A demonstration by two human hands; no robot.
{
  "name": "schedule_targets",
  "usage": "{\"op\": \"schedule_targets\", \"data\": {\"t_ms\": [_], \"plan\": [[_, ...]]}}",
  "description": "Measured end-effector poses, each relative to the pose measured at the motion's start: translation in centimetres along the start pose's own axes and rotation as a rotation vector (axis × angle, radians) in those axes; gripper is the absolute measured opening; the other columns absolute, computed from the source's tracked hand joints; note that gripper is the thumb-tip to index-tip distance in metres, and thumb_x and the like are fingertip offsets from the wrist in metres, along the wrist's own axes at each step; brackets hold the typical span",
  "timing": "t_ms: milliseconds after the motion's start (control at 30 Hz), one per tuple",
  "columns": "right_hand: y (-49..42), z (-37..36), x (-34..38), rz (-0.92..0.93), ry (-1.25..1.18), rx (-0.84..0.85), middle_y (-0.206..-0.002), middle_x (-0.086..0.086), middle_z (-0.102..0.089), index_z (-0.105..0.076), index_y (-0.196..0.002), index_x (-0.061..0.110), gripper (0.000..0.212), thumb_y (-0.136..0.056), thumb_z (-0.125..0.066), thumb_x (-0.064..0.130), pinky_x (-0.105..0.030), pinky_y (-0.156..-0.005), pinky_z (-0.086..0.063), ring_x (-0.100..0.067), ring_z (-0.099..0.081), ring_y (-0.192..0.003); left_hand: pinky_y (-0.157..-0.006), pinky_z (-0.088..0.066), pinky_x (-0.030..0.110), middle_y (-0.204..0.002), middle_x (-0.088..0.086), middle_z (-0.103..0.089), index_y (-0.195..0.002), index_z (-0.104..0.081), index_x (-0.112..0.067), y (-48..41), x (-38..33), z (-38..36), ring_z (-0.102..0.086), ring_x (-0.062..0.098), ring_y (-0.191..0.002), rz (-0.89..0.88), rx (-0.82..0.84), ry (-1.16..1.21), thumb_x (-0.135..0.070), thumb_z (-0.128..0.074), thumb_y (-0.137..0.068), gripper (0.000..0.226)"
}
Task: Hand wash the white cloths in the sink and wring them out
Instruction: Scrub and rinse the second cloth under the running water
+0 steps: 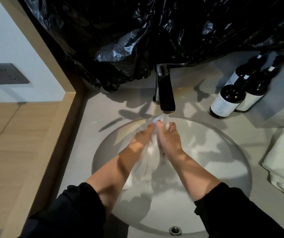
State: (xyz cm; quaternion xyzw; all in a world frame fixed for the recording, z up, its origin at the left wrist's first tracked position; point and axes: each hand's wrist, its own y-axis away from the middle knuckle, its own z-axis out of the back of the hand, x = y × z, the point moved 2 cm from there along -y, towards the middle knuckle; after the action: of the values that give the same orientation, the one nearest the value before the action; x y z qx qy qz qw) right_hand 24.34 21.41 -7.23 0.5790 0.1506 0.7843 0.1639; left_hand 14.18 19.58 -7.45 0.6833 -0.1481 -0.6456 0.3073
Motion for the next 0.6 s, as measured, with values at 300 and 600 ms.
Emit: {"op": "schedule_targets", "data": {"t_ms": [300,600], "plan": [[-0.2,1.1,-0.5,0.149,-0.249,0.146,-0.066,-0.003,-0.063,-0.060,-0.089,-0.001,0.037,-0.083,-0.060,0.036,-0.025,-0.052,-0.045,-0.013,-0.061,-0.056,-0.069,-0.049,0.020,-0.087,-0.005,-0.061,-0.085,-0.059,-0.023,0.9,-0.4,2.2,-0.059,0.015,-0.084,-0.164,0.104,-0.083,-0.021,-0.058,-0.094,0.010],[-1.3,2.3,0.5,-0.022,-0.522,0.082,-0.086,-0.012,-0.072,-0.065,-0.104,0.001,0.032,-0.087,-0.069,0.029,-0.035,-0.075,-0.057,-0.024,-0.069,-0.074,-0.082,-0.049,0.035,-0.092,0.009,-0.069,-0.087,-0.067,-0.011,1.0,-2.2,-0.2,-0.063,0.027,-0.089,-0.180,0.086,-0.160,-0.030,-0.062,-0.091,0.021]]}}
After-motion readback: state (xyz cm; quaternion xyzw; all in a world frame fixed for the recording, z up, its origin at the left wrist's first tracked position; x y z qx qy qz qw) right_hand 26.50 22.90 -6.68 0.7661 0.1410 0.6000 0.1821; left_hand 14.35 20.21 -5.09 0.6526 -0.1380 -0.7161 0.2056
